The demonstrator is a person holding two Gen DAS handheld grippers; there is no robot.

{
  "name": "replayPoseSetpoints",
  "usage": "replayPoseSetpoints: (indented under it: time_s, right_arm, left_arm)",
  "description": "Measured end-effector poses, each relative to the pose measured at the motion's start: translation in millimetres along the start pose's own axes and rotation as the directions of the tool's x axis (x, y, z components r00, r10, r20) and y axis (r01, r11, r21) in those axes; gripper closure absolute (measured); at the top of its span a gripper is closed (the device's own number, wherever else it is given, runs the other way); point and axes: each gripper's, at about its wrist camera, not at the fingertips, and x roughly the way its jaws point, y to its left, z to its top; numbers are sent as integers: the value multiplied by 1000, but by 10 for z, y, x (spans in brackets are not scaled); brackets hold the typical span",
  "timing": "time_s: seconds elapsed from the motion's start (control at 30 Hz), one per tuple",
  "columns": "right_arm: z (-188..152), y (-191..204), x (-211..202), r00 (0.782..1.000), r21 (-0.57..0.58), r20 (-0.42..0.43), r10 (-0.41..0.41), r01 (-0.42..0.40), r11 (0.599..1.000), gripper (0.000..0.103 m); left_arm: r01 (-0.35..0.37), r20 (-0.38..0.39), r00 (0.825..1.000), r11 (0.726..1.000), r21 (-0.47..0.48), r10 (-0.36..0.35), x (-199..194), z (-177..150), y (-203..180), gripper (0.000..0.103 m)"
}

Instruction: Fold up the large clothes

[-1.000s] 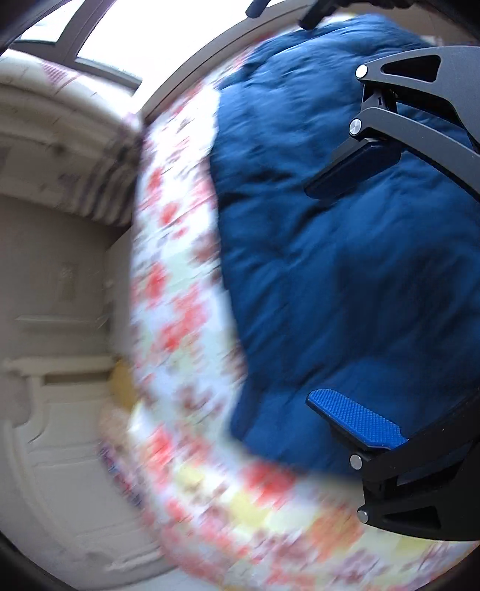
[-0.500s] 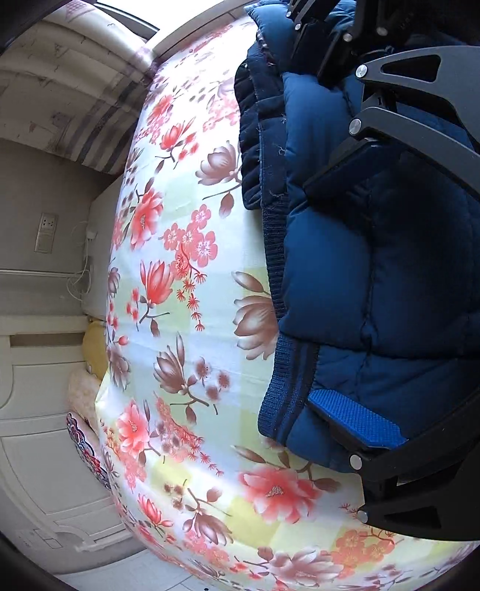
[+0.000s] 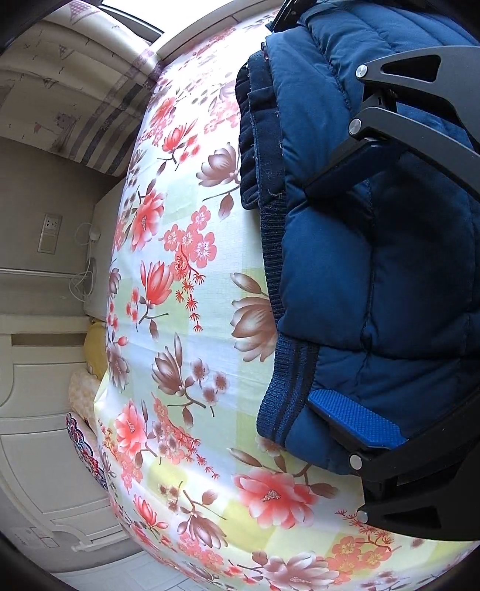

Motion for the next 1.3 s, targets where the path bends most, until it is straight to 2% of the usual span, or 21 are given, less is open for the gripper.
replayPoseSetpoints:
  time_s: [0.07, 0.23, 0.33, 0.37, 0.43, 0.47, 0.53, 0.6, 0.67, 0.7, 0.73, 0.77, 0.83, 0.97, 1.03, 1.1, 1.17, 1.23, 1.3]
  right_arm:
    - [-11, 40, 3, 1000, -23, 8, -24, 24, 999, 44]
    - [-28, -100, -10, 998, 48, 28, 60, -61, 997, 44]
    - [-33, -140, -22, 995, 73, 39, 88, -90, 993, 45]
    - [-42, -143, -37, 995, 74, 40, 87, -90, 993, 45]
    - [-38, -143, -31, 997, 62, 34, 75, -77, 995, 45]
    - [-39, -134, -24, 997, 58, 33, 70, -72, 996, 45]
    - [-41, -133, -25, 997, 55, 33, 65, -67, 996, 45]
    - [-42, -119, -21, 997, 55, 32, 64, -66, 996, 45]
    - [-41, -131, -19, 997, 54, 32, 65, -67, 996, 45]
    - [-44, -138, -20, 997, 57, 33, 68, -70, 996, 45]
    - [-49, -144, -27, 997, 62, 36, 74, -76, 995, 45]
    - [-51, -127, -34, 997, 63, 37, 71, -73, 995, 45]
    - [-43, -122, -45, 997, 60, 39, 66, -69, 996, 45]
    - [-18, -35, -99, 999, 37, 33, 8, -9, 999, 45]
    - [-14, 89, -321, 992, 12, 91, -90, 89, 996, 42]
    - [-36, 284, -550, 985, -43, 163, -50, 58, 997, 42]
    - [-58, 529, -623, 981, -128, 184, -61, 85, 988, 42]
    - [-77, 713, -555, 981, -200, 178, -82, 117, 973, 39]
    - [-120, 755, -273, 990, -231, 97, -106, 126, 965, 38]
  left_arm:
    - [2, -6, 1000, 1000, 0, -2, 4, 9, 1, 4]
    - [39, -18, 999, 999, -32, -39, 23, 11, 65, 4]
    - [43, -17, 999, 998, -39, -44, 9, 10, 72, 4]
    - [20, -18, 1000, 999, -42, -21, -18, 18, 63, 4]
    - [-65, 10, 998, 997, -35, 66, -180, 28, -36, 7]
    - [-13, 58, 998, 1000, -20, 14, -382, 16, -182, 6]
    - [56, 103, 993, 997, 60, -62, -645, -38, -511, 5]
    - [54, 128, 989, 986, 158, -74, -758, -149, -842, 4]
    - [-25, 119, 993, 958, 285, -9, -610, -340, -1196, 4]
    - [-82, 92, 994, 935, 345, 54, -401, -455, -1332, 4]
    - [-80, 90, 995, 934, 349, 52, -320, -498, -1361, 4]
    - [-64, 104, 994, 945, 319, 33, -315, -504, -1316, 4]
    - [-12, 83, 997, 960, 281, -11, -290, -480, -1217, 4]
    - [35, 67, 996, 968, 247, -53, -242, -484, -1142, 4]
    - [34, 70, 996, 968, 247, -53, -241, -492, -1145, 4]
    - [37, 73, 996, 969, 244, -57, -236, -495, -1144, 4]
    - [42, 71, 996, 970, 240, -61, -226, -486, -1133, 4]
    - [42, 75, 995, 970, 240, -61, -242, -499, -1134, 4]
    - [43, 77, 995, 970, 237, -63, -249, -501, -1125, 4]
